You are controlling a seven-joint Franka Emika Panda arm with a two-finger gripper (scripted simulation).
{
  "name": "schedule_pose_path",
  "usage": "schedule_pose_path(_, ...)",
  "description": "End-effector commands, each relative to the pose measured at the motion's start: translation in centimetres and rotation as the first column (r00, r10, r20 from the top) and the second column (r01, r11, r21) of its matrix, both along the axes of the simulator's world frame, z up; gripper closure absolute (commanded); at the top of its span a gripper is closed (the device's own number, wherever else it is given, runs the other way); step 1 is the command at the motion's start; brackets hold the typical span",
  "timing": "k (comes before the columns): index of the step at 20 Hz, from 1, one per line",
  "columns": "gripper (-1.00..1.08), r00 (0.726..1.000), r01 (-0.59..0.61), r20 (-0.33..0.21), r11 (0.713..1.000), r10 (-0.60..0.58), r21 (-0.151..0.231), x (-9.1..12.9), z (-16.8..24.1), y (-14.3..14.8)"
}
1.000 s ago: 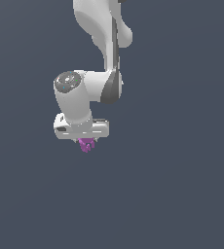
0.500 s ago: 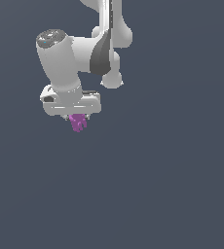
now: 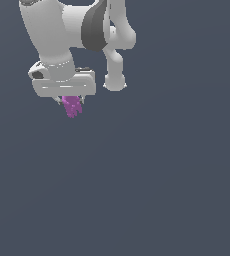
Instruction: Pick up the object and move it to a goal position.
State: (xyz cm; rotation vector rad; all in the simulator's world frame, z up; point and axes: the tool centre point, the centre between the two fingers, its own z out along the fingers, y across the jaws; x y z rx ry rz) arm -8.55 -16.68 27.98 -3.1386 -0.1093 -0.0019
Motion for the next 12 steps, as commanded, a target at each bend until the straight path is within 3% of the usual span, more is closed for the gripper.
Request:
schedule_pose_path(1, 1.08, 1.0, -0.001, -0.001, 1.0, 0.001, 0.0, -0.7, 1.0, -0.4)
schedule_pose_path(12, 1.08, 1.0, -0.001, -0.001, 1.0, 0.001, -0.001, -1.2, 2.0, -0.8)
